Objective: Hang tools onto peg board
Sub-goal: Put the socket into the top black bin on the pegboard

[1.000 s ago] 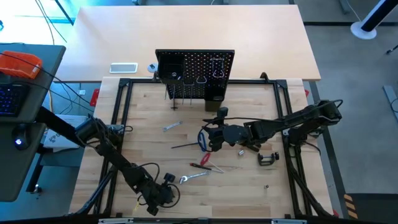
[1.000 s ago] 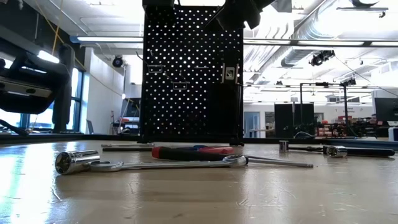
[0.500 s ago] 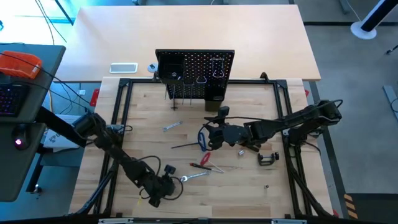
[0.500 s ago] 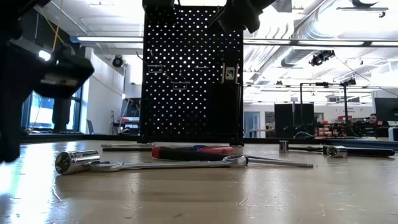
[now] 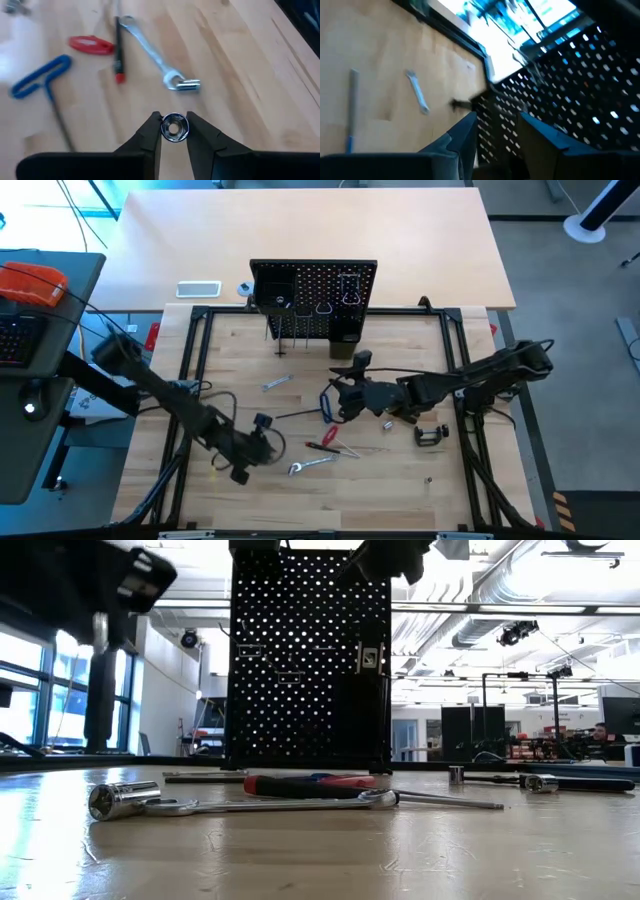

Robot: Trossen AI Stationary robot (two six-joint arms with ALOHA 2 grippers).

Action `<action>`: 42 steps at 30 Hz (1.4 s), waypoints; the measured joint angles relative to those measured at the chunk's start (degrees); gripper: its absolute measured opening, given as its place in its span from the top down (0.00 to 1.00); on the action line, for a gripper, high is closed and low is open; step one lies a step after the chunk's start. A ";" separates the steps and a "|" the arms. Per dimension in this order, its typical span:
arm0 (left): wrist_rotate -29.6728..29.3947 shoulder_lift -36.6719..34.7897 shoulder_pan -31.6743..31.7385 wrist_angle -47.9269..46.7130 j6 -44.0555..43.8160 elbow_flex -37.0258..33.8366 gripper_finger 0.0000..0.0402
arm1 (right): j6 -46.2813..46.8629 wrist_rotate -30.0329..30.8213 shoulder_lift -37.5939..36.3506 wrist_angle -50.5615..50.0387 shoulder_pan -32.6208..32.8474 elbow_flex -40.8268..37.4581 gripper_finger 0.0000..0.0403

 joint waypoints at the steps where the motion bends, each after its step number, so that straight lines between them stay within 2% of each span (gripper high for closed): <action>1: -0.31 -1.81 0.63 -0.81 0.69 0.00 0.86 | -0.24 -1.70 -0.27 -0.07 0.23 0.00 0.67; 6: -0.47 -11.13 6.14 0.12 6.39 0.00 0.86 | -2.31 -14.06 -0.38 0.38 1.09 0.00 0.67; 8: 1.58 -14.68 9.22 2.44 8.39 0.01 0.86 | -3.55 -17.88 -0.38 0.64 1.39 0.00 0.67; 11: 9.08 -18.49 15.36 6.63 9.35 0.04 0.86 | -5.96 -21.22 -0.36 2.68 1.90 0.00 0.67; 15: 22.20 -20.11 23.99 10.55 8.44 0.09 0.86 | -10.48 -24.96 -0.34 6.90 2.38 0.00 0.67; 20: 35.16 -18.35 31.35 11.68 8.12 0.09 0.86 | -13.44 -25.86 -0.36 11.89 2.52 0.00 0.67; 27: 48.67 -12.67 36.87 19.03 7.45 0.36 0.86 | -14.57 -32.36 1.68 17.40 2.50 0.00 0.67; 36: 55.12 -6.44 39.91 18.89 7.58 4.56 0.86 | -16.13 -32.20 5.18 22.81 2.42 0.00 0.56; 42: 58.45 -4.47 40.57 21.23 5.95 6.81 0.86 | -16.52 -30.12 5.47 23.81 2.35 0.00 0.54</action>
